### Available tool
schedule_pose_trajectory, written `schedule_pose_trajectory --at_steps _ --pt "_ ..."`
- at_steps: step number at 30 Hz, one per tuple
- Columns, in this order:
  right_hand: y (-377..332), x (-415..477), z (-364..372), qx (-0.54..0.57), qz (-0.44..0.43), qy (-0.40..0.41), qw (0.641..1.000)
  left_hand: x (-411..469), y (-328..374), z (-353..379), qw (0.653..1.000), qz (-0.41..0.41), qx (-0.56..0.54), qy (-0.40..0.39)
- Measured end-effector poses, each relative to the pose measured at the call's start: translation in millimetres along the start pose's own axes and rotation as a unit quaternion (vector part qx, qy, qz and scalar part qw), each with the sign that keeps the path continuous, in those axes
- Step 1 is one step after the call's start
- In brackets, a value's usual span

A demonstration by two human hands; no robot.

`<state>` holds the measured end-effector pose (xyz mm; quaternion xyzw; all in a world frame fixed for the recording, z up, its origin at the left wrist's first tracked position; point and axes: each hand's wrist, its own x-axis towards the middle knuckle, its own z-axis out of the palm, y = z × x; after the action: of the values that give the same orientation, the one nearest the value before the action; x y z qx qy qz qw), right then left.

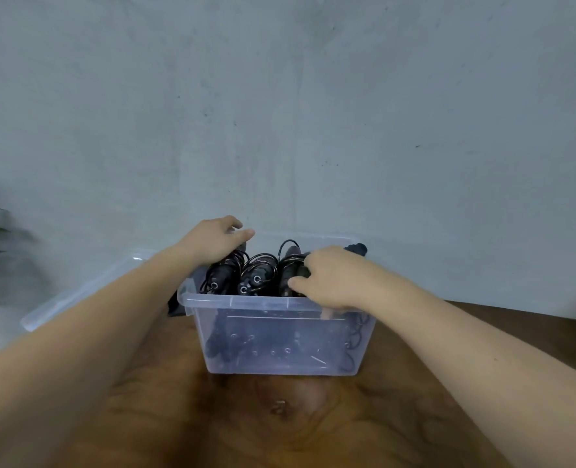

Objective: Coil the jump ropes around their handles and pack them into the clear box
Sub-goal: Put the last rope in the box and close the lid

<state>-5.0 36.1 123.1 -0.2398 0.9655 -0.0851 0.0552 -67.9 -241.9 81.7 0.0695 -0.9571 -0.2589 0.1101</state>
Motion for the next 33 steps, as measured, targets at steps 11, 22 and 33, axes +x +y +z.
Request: schedule_pose_trajectory --at_steps 11,22,33 --pt "52.4 12.0 9.2 -0.040 0.028 0.170 0.984 -38.2 -10.6 -23.8 0.997 0.061 -0.009 0.047" --pt "71.5 30.2 8.8 -0.033 -0.016 0.138 0.990 -66.3 -137.5 15.1 0.992 -0.115 0.002 0.044" --pt "58.2 27.7 5.4 -0.008 0.012 0.203 0.979 -72.7 -209.9 52.7 0.974 -0.163 0.150 0.056"
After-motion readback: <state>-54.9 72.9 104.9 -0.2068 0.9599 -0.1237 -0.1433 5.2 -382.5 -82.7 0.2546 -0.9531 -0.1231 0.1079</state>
